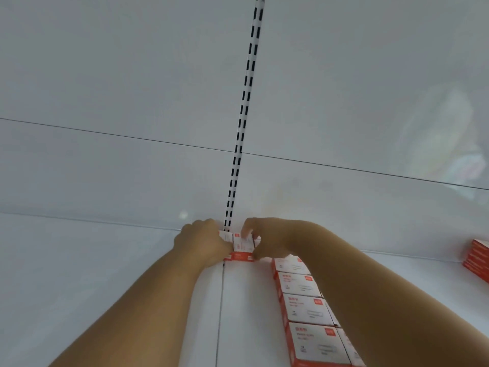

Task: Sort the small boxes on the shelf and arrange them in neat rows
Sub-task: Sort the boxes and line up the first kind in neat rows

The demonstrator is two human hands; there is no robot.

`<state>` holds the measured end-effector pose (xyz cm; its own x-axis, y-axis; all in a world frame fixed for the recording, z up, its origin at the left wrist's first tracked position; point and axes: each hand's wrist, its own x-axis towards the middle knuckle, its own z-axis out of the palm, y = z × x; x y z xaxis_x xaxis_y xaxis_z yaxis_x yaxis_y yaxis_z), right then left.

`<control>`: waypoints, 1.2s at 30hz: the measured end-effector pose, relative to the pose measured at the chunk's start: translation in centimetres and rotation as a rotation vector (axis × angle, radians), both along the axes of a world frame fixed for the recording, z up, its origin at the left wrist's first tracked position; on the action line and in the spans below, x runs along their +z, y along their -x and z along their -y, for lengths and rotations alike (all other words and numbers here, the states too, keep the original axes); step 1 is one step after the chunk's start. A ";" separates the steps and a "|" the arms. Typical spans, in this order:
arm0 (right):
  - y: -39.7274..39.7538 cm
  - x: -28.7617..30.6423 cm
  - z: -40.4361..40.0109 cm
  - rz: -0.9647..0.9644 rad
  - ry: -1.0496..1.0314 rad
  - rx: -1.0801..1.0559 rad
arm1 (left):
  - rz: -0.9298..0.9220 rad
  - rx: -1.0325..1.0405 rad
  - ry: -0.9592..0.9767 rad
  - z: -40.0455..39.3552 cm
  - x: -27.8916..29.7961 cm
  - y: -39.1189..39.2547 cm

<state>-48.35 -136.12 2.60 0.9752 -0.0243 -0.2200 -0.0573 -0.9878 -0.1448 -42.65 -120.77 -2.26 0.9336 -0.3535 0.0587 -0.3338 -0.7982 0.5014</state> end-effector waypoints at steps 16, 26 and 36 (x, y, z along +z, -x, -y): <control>5.2 -0.4 2.2 0.490 -0.682 -0.307 | -0.220 -0.043 0.990 1.9 1.2 1.1; 9.3 -0.2 10.2 0.622 -0.941 -0.680 | -0.173 -0.159 0.742 3.7 -0.4 2.8; 8.2 -3.1 13.0 0.416 -0.810 -0.664 | -0.073 -0.120 0.498 9.3 0.1 2.8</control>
<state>-56.52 -149.08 -0.54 0.8233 -0.5637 -0.0671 -0.3342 -0.3858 -0.8599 -45.44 -130.04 -2.13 0.8961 -0.4043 0.1834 -0.3583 -0.4149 0.8363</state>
